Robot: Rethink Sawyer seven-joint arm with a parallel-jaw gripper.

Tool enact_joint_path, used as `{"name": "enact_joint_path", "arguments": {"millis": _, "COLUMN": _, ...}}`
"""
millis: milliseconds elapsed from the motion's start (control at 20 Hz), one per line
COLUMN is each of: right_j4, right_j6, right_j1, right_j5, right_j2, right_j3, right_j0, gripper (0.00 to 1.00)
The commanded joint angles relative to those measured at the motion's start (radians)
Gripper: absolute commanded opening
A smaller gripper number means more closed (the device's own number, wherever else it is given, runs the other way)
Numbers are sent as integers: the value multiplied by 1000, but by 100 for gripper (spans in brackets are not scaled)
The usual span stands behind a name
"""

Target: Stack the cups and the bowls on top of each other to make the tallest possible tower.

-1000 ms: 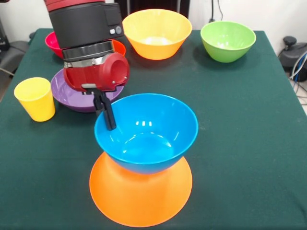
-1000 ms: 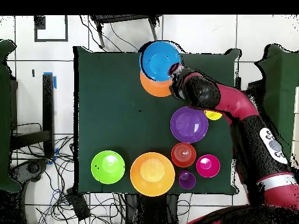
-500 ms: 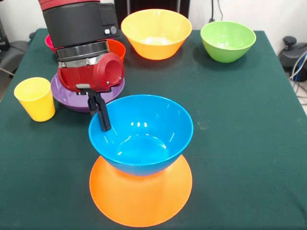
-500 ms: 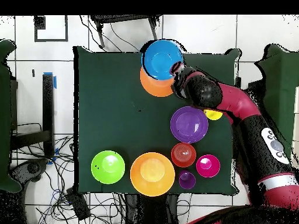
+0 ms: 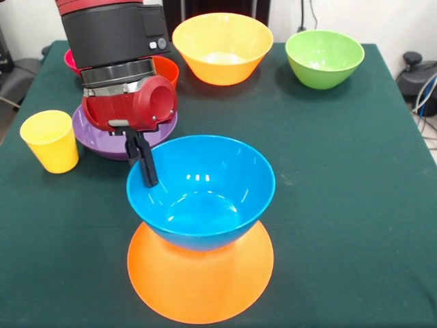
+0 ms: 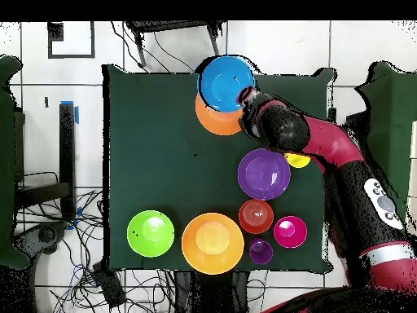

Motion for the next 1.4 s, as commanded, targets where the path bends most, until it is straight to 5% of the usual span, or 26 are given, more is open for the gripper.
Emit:
{"name": "enact_joint_path", "arguments": {"millis": 50, "right_j4": -69, "right_j6": -83, "right_j1": 46, "right_j5": 40, "right_j2": -31, "right_j3": -11, "right_j0": 28, "gripper": 0}}
{"name": "enact_joint_path", "arguments": {"millis": 100, "right_j4": -72, "right_j6": -91, "right_j1": 48, "right_j5": 40, "right_j2": -27, "right_j3": -13, "right_j0": 24, "gripper": 100}}
{"name": "enact_joint_path", "arguments": {"millis": 1400, "right_j4": -64, "right_j6": -63, "right_j1": 24, "right_j5": 56, "right_j2": -33, "right_j3": 23, "right_j0": 26, "gripper": 100}}
